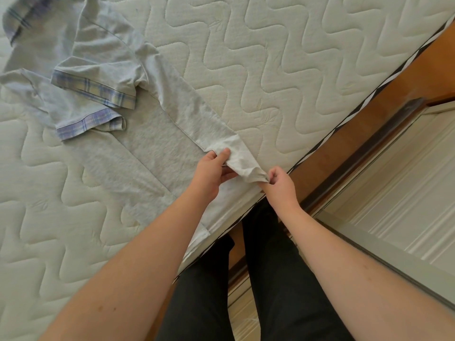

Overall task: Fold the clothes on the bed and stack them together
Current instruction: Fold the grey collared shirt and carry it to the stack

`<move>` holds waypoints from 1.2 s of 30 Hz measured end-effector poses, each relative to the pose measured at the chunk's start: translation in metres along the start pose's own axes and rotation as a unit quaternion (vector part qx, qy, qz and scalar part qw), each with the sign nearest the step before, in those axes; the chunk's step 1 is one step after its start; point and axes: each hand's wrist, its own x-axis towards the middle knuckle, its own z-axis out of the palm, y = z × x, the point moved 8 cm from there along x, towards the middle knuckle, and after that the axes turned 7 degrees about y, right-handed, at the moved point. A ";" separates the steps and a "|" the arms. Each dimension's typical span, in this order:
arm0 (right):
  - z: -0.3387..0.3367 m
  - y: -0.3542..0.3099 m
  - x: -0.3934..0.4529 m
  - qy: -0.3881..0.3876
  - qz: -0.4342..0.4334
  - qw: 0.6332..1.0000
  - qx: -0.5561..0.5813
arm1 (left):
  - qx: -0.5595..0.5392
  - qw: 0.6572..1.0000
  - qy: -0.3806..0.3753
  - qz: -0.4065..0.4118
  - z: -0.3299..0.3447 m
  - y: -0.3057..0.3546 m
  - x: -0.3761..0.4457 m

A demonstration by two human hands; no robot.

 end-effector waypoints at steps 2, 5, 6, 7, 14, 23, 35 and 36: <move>-0.002 0.003 -0.002 0.018 0.019 0.999 0.033 | 0.024 1.000 0.007 0.012 0.000 0.001 0.003; -0.003 0.008 -0.006 0.038 0.038 0.998 0.017 | 0.091 0.995 0.033 0.038 -0.004 -0.001 0.006; -0.004 0.009 -0.006 0.046 0.036 0.998 -0.008 | 0.108 0.993 0.038 0.042 -0.006 -0.004 0.007; -0.004 0.011 -0.006 0.057 0.034 0.997 -0.043 | 0.125 0.990 0.043 0.045 -0.009 -0.007 0.009; 0.008 0.049 -0.010 0.049 0.219 0.974 0.021 | 0.257 0.963 0.083 -0.006 -0.034 -0.042 0.012; 0.027 0.040 -0.034 0.009 0.205 0.973 0.107 | 0.091 0.975 0.194 0.056 -0.059 0.017 0.032; 0.022 0.042 -0.030 0.022 0.188 0.982 0.005 | 0.190 0.945 0.228 0.138 -0.077 0.047 0.035; 0.021 0.043 -0.030 0.020 0.183 0.983 -0.012 | 0.204 0.940 0.232 0.144 -0.081 0.046 0.036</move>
